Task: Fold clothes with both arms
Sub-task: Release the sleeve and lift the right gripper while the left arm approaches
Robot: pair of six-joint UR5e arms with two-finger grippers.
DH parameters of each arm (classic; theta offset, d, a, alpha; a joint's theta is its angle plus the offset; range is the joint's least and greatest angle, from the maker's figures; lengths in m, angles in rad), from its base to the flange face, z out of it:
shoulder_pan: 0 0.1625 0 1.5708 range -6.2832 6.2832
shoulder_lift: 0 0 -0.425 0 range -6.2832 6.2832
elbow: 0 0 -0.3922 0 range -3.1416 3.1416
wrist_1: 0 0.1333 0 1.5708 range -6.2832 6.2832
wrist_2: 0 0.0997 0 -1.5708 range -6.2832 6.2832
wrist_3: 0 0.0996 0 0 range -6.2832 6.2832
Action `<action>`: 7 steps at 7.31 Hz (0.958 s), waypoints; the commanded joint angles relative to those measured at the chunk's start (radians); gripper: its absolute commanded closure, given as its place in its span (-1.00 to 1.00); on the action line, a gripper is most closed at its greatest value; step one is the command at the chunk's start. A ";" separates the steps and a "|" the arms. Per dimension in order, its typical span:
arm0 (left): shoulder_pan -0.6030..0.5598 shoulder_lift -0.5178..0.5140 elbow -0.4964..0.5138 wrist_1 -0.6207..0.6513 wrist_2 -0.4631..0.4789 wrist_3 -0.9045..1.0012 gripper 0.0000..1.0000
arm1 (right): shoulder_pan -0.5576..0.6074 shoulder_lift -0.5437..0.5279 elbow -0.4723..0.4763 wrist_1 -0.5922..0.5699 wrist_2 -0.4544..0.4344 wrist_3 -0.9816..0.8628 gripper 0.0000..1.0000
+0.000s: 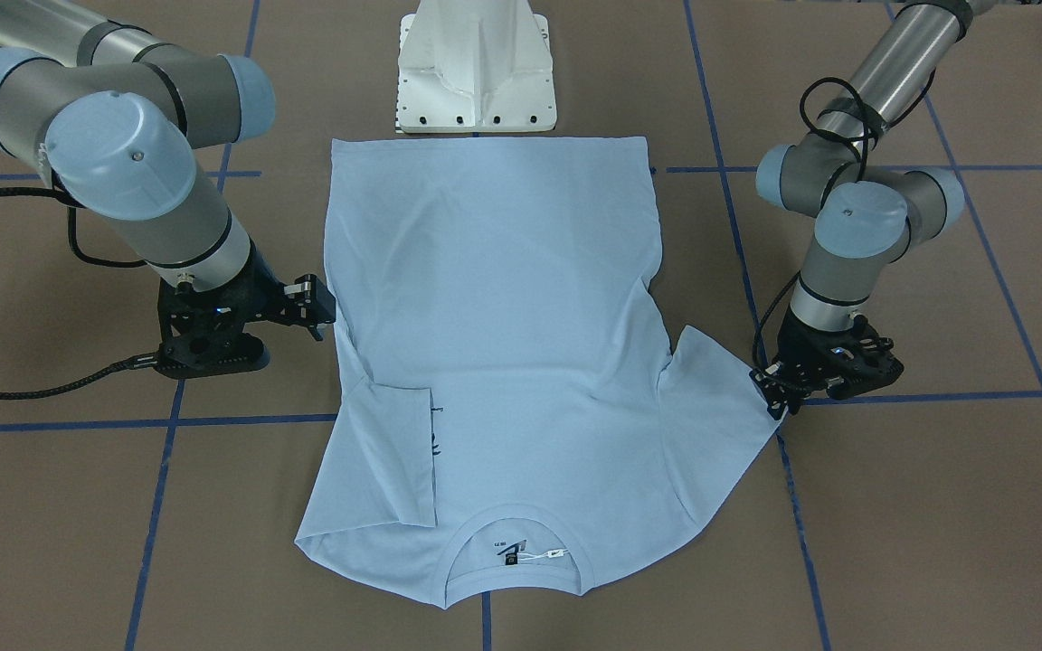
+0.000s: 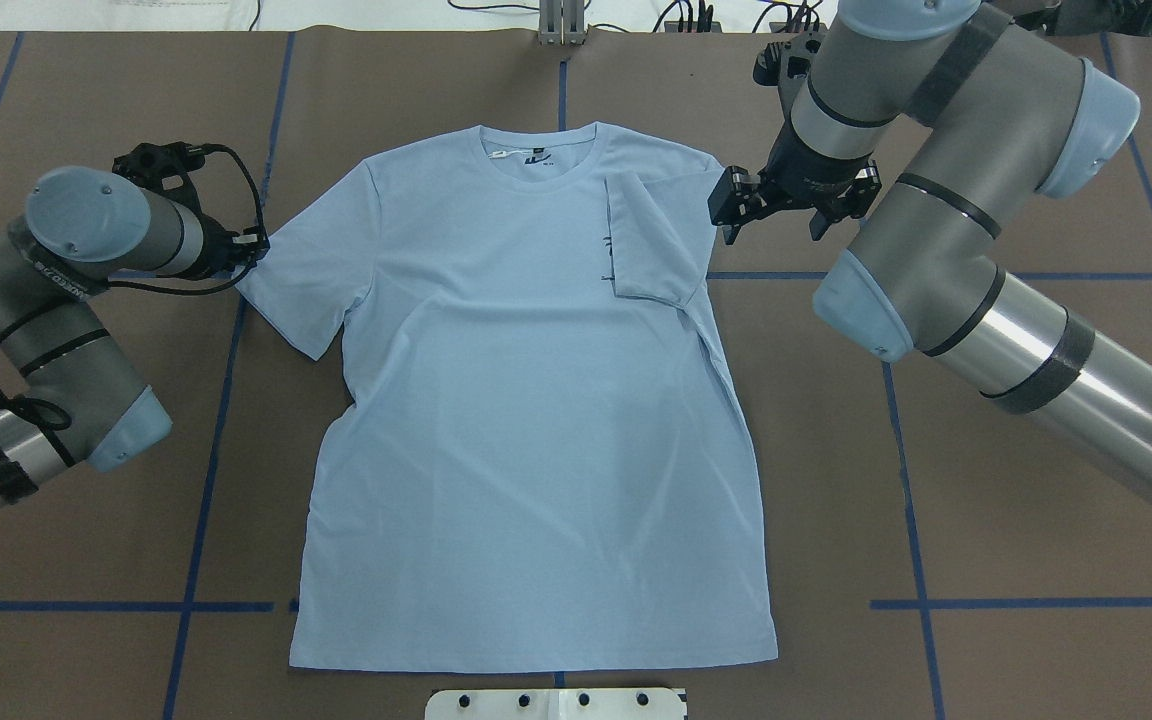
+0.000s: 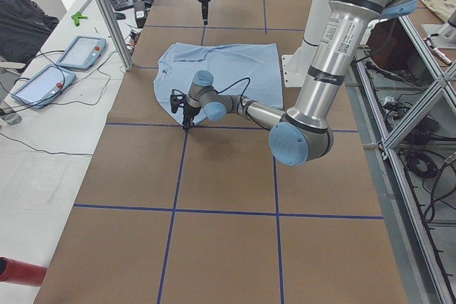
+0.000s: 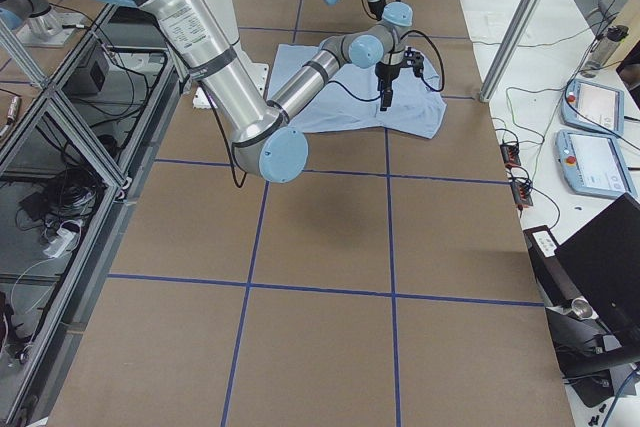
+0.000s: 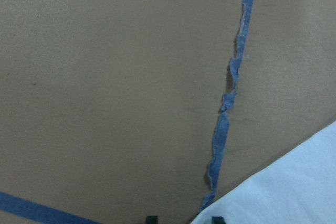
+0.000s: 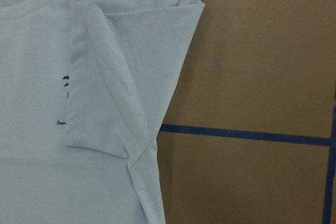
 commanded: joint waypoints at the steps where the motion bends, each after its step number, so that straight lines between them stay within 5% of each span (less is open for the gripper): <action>1: 0.000 -0.002 -0.014 0.006 -0.006 0.000 1.00 | 0.002 -0.002 -0.002 0.000 -0.001 0.000 -1.00; 5: -0.049 -0.033 -0.016 0.029 -0.008 0.021 1.00 | 0.002 -0.002 0.001 0.000 -0.001 0.017 -1.00; 7: -0.049 -0.138 -0.025 0.157 -0.011 0.046 1.00 | 0.000 -0.003 0.001 0.000 -0.001 0.018 -1.00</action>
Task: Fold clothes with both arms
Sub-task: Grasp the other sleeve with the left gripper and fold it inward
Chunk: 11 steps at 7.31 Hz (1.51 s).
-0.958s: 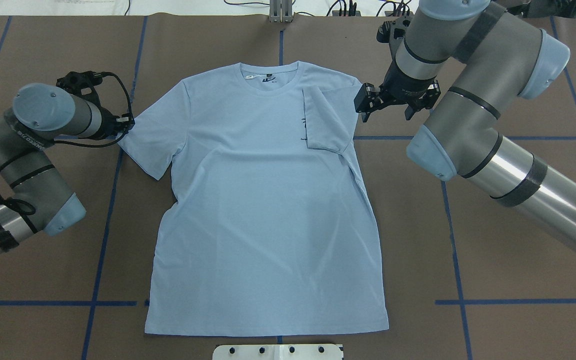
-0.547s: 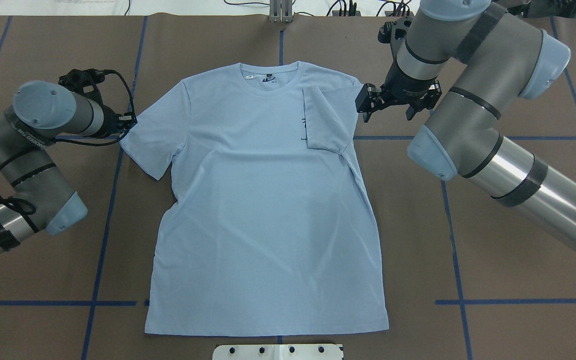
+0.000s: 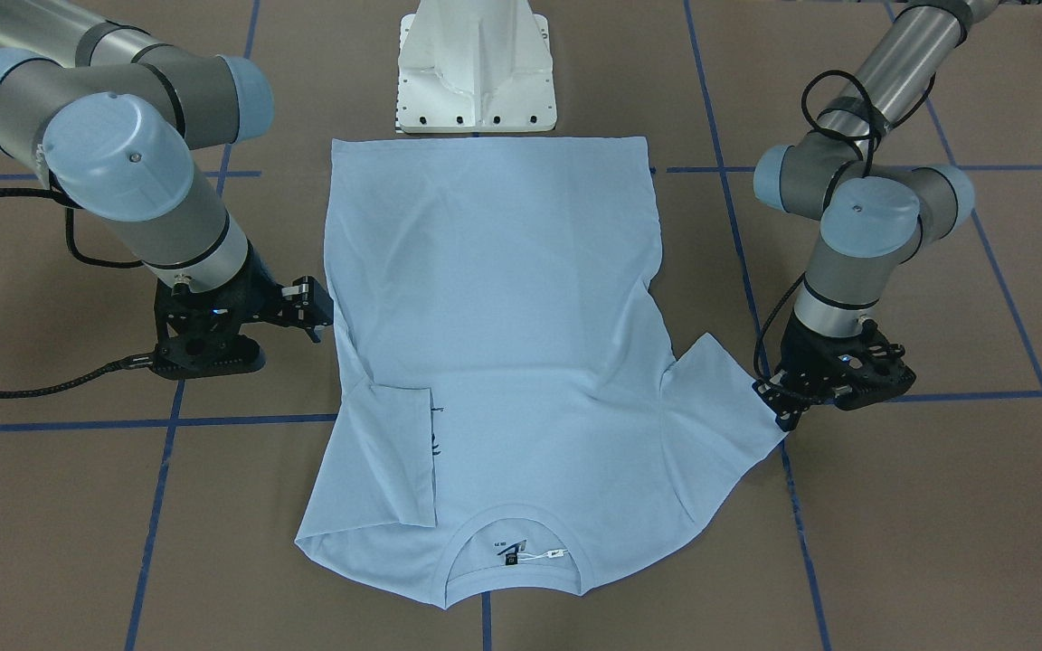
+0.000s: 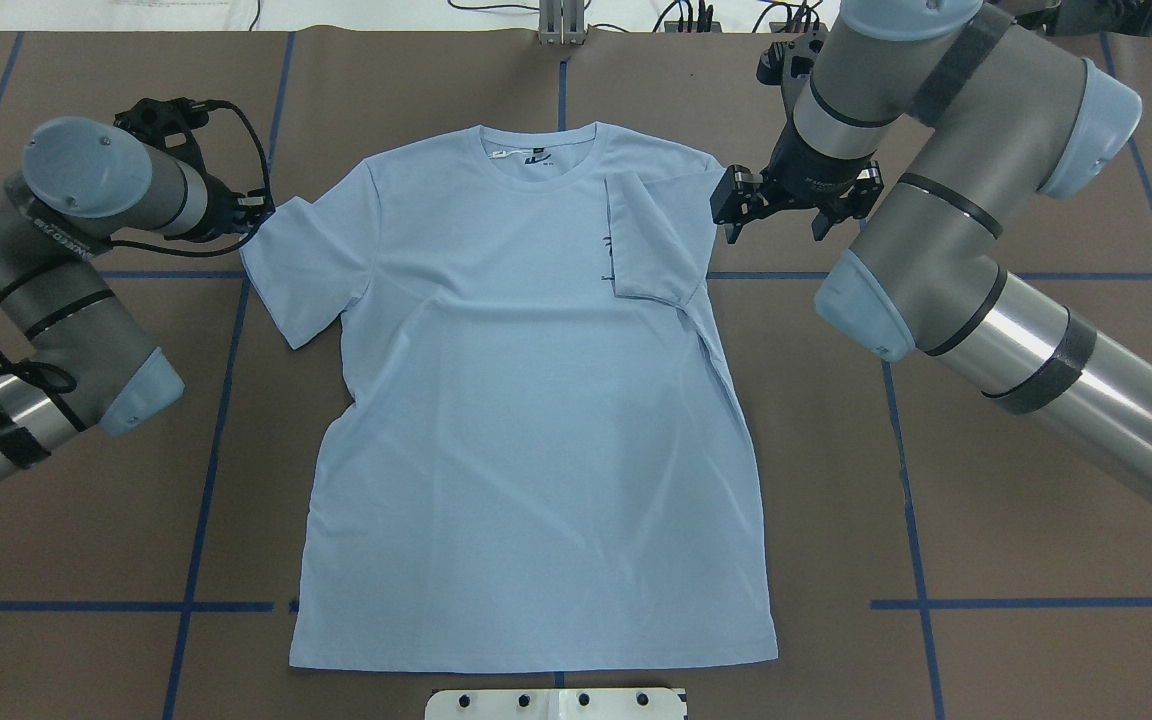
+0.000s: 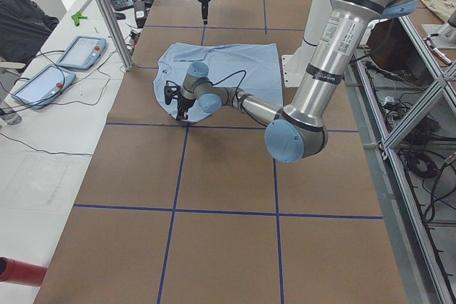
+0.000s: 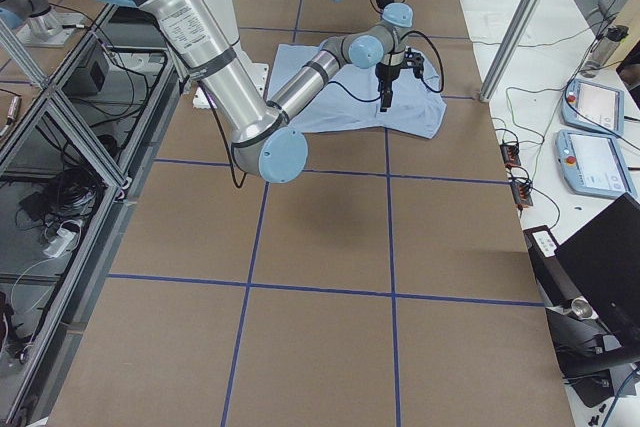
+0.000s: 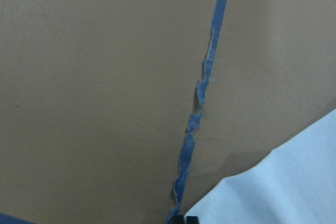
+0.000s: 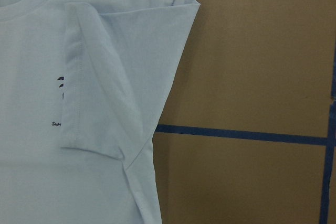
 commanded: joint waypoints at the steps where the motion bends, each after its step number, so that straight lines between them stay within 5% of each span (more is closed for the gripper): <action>1: 0.019 -0.087 -0.048 0.132 -0.026 -0.003 1.00 | 0.000 -0.003 -0.001 0.000 -0.002 0.002 -1.00; 4: 0.148 -0.168 -0.045 0.136 -0.045 -0.300 1.00 | 0.000 -0.009 -0.003 0.002 -0.006 0.008 -1.00; 6: 0.130 -0.352 0.188 0.089 -0.031 -0.307 1.00 | 0.000 -0.007 -0.003 0.002 -0.008 0.017 -1.00; 8: 0.095 -0.399 0.417 -0.217 0.029 -0.305 1.00 | 0.000 -0.009 -0.006 0.002 -0.008 0.030 -1.00; 10: 0.096 -0.417 0.432 -0.232 0.049 -0.305 1.00 | -0.001 -0.009 -0.014 0.002 -0.020 0.028 -1.00; 11: 0.096 -0.425 0.432 -0.234 0.044 -0.296 0.18 | -0.004 -0.010 -0.015 0.002 -0.026 0.028 -1.00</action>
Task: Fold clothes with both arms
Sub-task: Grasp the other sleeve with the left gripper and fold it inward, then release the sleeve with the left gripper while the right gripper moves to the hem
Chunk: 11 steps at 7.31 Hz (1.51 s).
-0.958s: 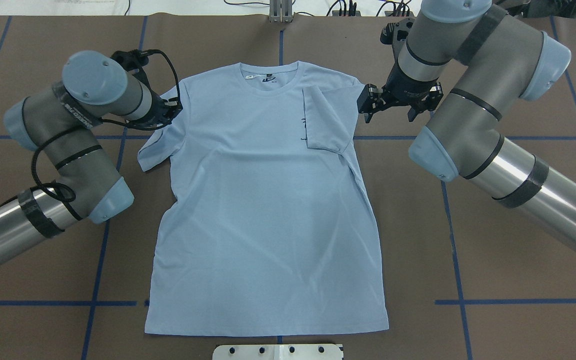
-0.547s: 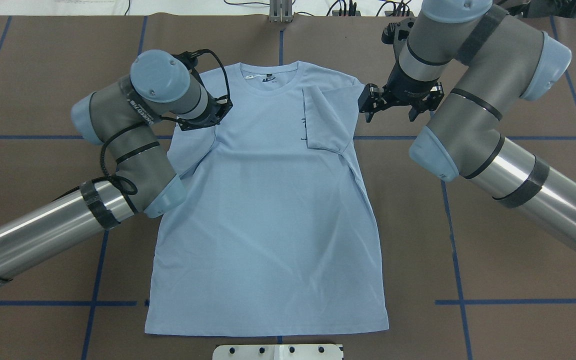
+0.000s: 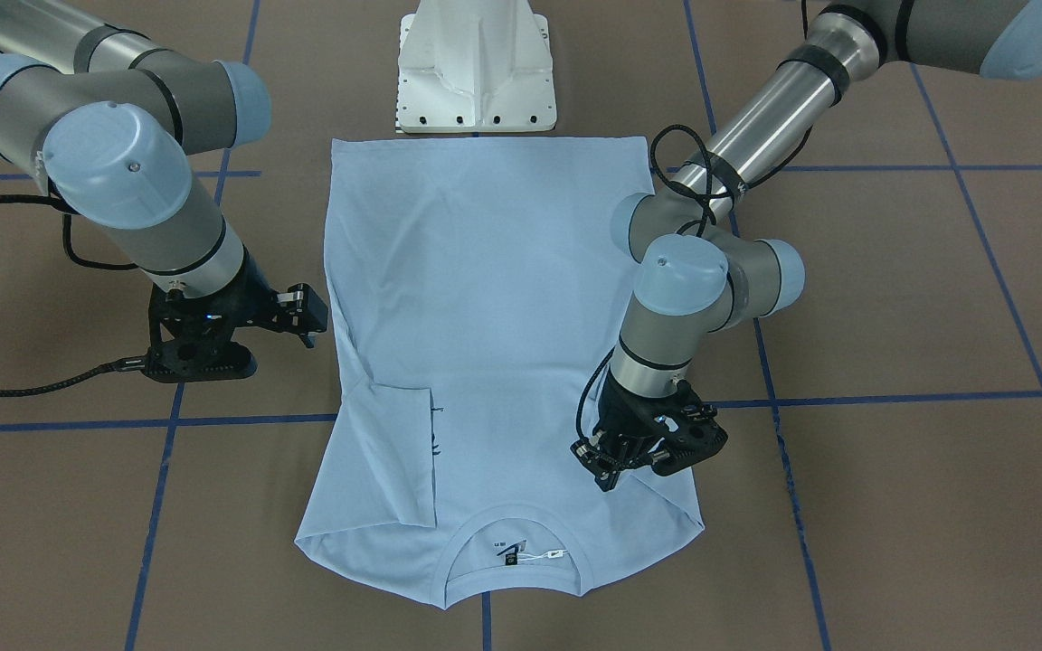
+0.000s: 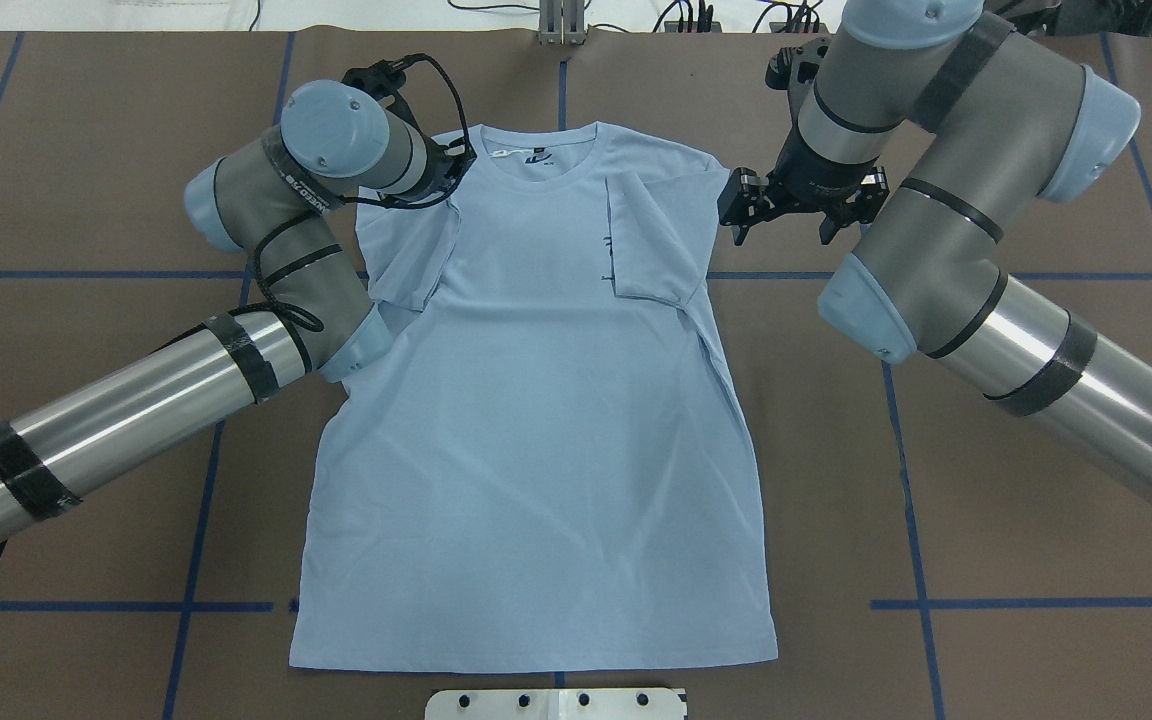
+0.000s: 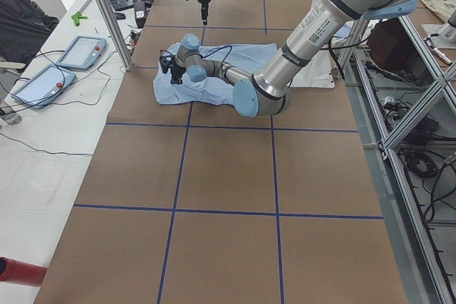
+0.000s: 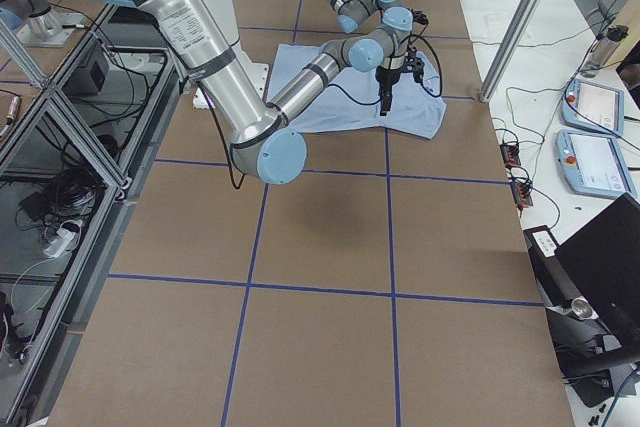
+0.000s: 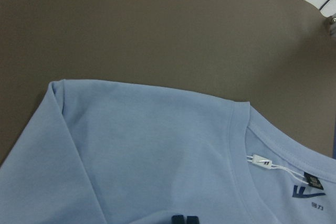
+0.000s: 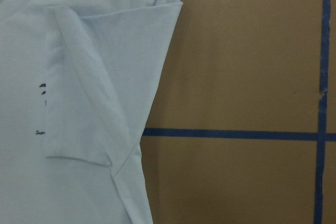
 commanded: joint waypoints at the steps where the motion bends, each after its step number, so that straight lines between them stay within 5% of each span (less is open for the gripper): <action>1: 0.000 -0.013 0.004 -0.012 -0.001 0.101 -0.99 | -0.007 -0.003 -0.003 0.000 -0.014 0.002 -1.00; 4: -0.002 0.044 -0.090 0.014 -0.091 0.165 -1.00 | -0.013 -0.009 -0.003 0.000 -0.022 0.005 -1.00; 6: -0.003 0.222 -0.419 0.236 -0.142 0.267 -1.00 | -0.025 -0.018 0.030 0.000 -0.018 0.009 -1.00; 8: 0.000 0.345 -0.686 0.441 -0.147 0.344 -1.00 | -0.124 -0.102 0.162 0.021 -0.051 0.171 -1.00; 10: 0.012 0.538 -0.897 0.448 -0.162 0.343 -1.00 | -0.338 -0.281 0.298 0.243 -0.240 0.463 -1.00; 11: 0.019 0.594 -0.955 0.446 -0.162 0.343 -1.00 | -0.455 -0.326 0.363 0.256 -0.330 0.570 -1.00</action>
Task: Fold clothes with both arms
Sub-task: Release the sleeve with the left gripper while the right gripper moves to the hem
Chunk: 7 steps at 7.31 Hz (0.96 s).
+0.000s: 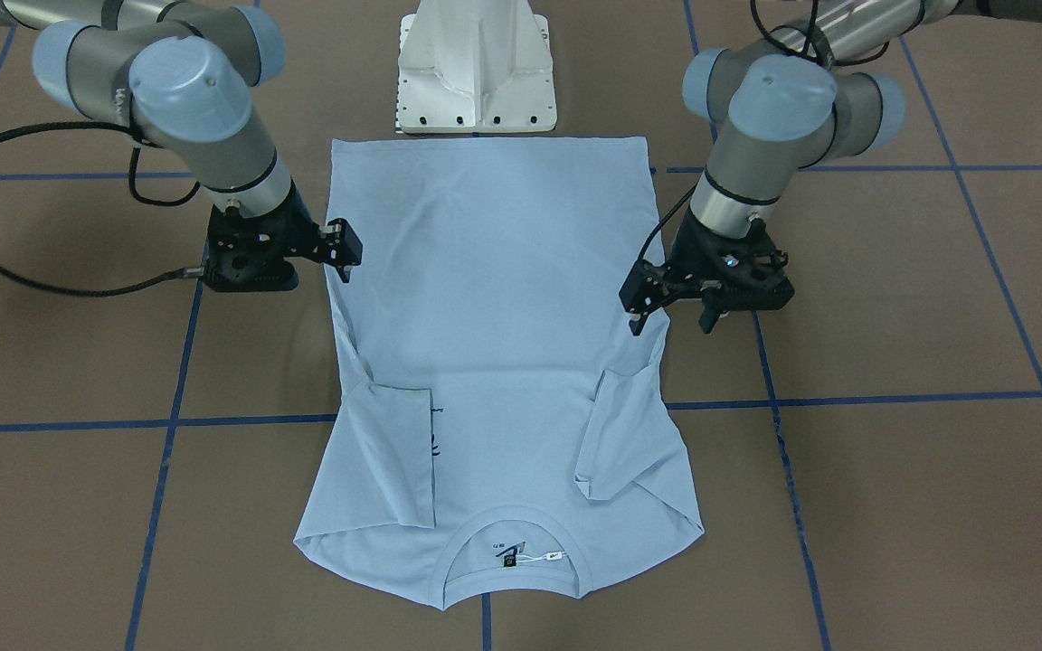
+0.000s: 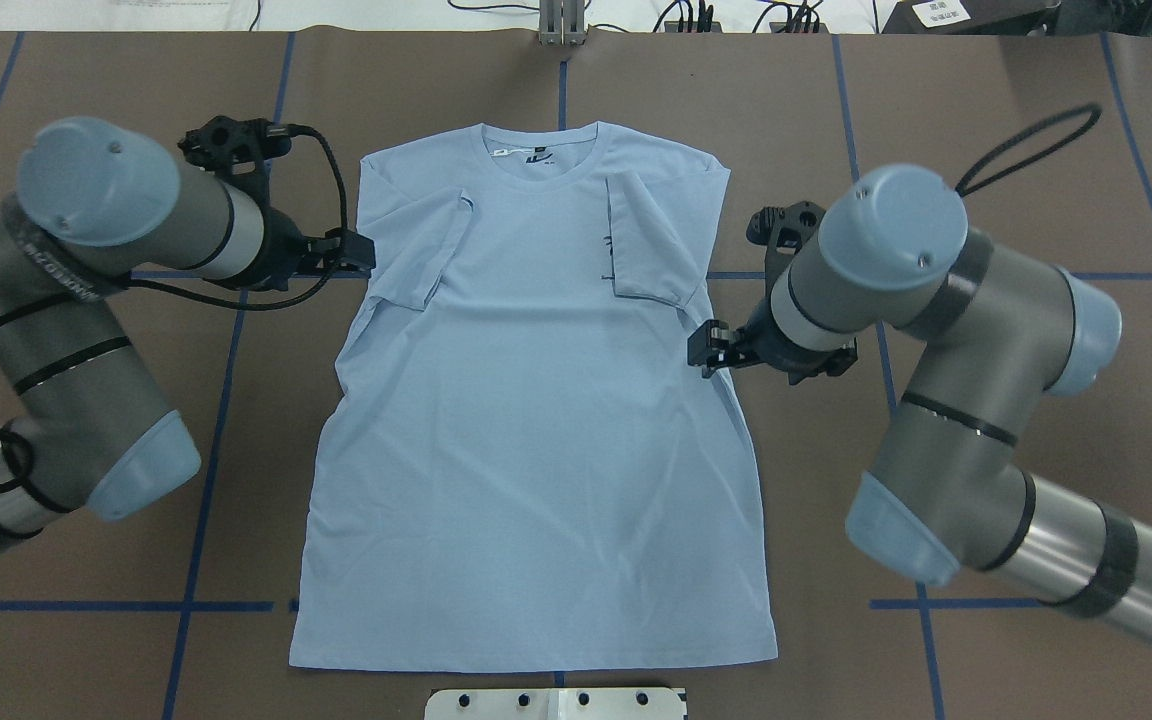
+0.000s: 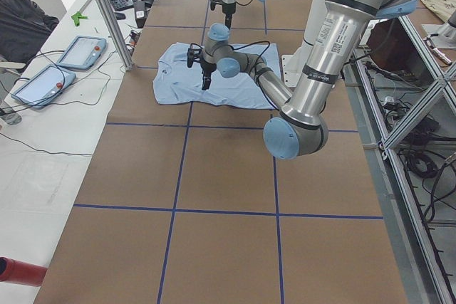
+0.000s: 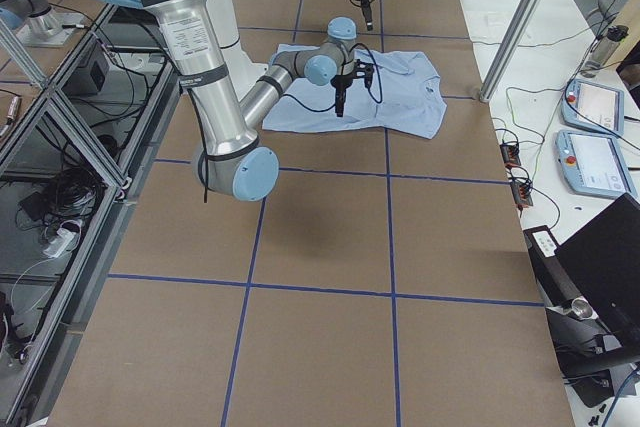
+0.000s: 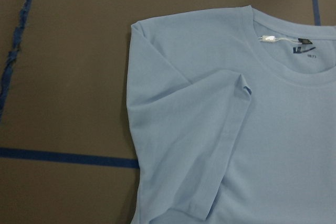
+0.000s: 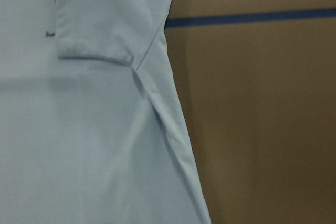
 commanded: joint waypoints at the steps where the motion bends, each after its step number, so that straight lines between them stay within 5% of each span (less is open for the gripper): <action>1: 0.009 0.112 -0.124 0.003 -0.005 0.002 -1.00 | -0.232 -0.096 0.099 0.067 -0.184 0.246 -1.00; 7: 0.009 0.146 -0.210 0.009 -0.105 -0.021 -1.00 | -0.450 -0.248 0.182 0.065 -0.301 0.363 -1.00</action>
